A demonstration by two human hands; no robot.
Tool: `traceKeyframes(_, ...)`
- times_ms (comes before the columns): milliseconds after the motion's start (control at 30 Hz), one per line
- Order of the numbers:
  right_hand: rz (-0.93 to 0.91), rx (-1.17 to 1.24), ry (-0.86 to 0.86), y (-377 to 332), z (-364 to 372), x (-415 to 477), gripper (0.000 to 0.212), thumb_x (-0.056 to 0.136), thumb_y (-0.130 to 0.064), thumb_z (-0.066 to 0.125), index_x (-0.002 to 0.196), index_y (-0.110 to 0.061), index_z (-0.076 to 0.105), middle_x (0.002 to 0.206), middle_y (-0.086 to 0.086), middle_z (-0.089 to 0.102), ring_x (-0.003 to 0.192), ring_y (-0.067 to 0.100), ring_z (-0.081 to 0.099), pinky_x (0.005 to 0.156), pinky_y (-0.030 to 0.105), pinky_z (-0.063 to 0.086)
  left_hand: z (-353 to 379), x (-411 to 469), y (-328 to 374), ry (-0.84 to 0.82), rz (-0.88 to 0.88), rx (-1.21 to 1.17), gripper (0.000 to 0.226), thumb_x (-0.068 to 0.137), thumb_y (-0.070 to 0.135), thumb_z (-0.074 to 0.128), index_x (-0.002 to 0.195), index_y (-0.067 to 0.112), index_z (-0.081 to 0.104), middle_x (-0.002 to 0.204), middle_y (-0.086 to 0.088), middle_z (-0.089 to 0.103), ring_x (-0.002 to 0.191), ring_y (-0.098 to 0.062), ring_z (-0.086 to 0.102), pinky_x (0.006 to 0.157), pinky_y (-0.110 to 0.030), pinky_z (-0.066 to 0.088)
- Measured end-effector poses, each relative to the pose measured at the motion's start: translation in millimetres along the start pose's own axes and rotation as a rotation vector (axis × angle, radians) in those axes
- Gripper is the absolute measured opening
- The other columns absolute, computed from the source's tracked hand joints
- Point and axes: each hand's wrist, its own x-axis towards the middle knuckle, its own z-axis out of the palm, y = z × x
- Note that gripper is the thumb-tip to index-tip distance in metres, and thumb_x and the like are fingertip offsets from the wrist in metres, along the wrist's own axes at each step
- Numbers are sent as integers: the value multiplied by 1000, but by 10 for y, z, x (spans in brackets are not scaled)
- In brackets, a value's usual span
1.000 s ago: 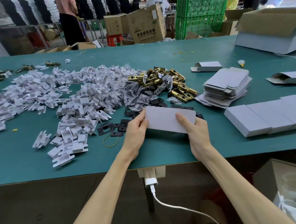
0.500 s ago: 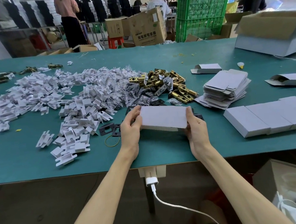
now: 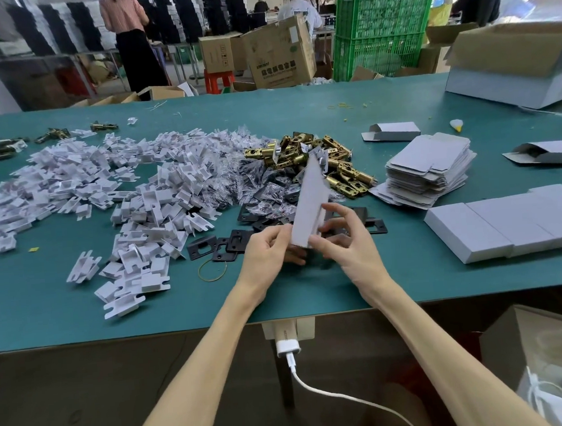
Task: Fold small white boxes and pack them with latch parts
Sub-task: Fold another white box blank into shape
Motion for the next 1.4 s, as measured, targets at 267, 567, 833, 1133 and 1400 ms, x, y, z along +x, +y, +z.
traceKeyframes(267,-58,-133,-29,7,2,-10,52,85,-27,82,129,-47,62,124,5,54,83,4,63,88,20,53,-2,-17,21,-43,41,-69,28,99,26,68,123,12,63,106,-2,78,93,-21,74,65,-32,62)
traceKeyframes(567,69,63,53,27,8,-10,39,95,-23,72,131,-13,61,107,4,75,61,11,61,55,26,50,-43,-46,33,-70,30,-50,19,101,22,67,119,15,70,110,2,79,98,-14,72,74,-27,59)
traceKeyframes(833,8,-35,-88,-12,13,-13,40,84,-26,84,121,-31,72,104,-3,78,67,25,54,68,44,53,-281,-14,136,-226,46,31,42,90,14,79,131,13,67,121,-1,77,115,-15,71,95,-25,55)
traceKeyframes(1133,33,-168,-22,-49,50,14,34,93,-37,72,123,-22,66,105,-6,74,75,21,73,64,28,56,-359,8,49,-133,70,12,44,85,6,81,127,15,70,117,3,78,112,-13,72,88,-21,56)
traceKeyframes(1400,32,-699,160,-101,-289,1003,42,97,-19,67,132,-2,53,120,15,62,108,27,59,95,36,47,-359,-2,68,-129,41,67,43,89,9,81,130,15,68,120,4,77,113,-10,71,94,-21,56)
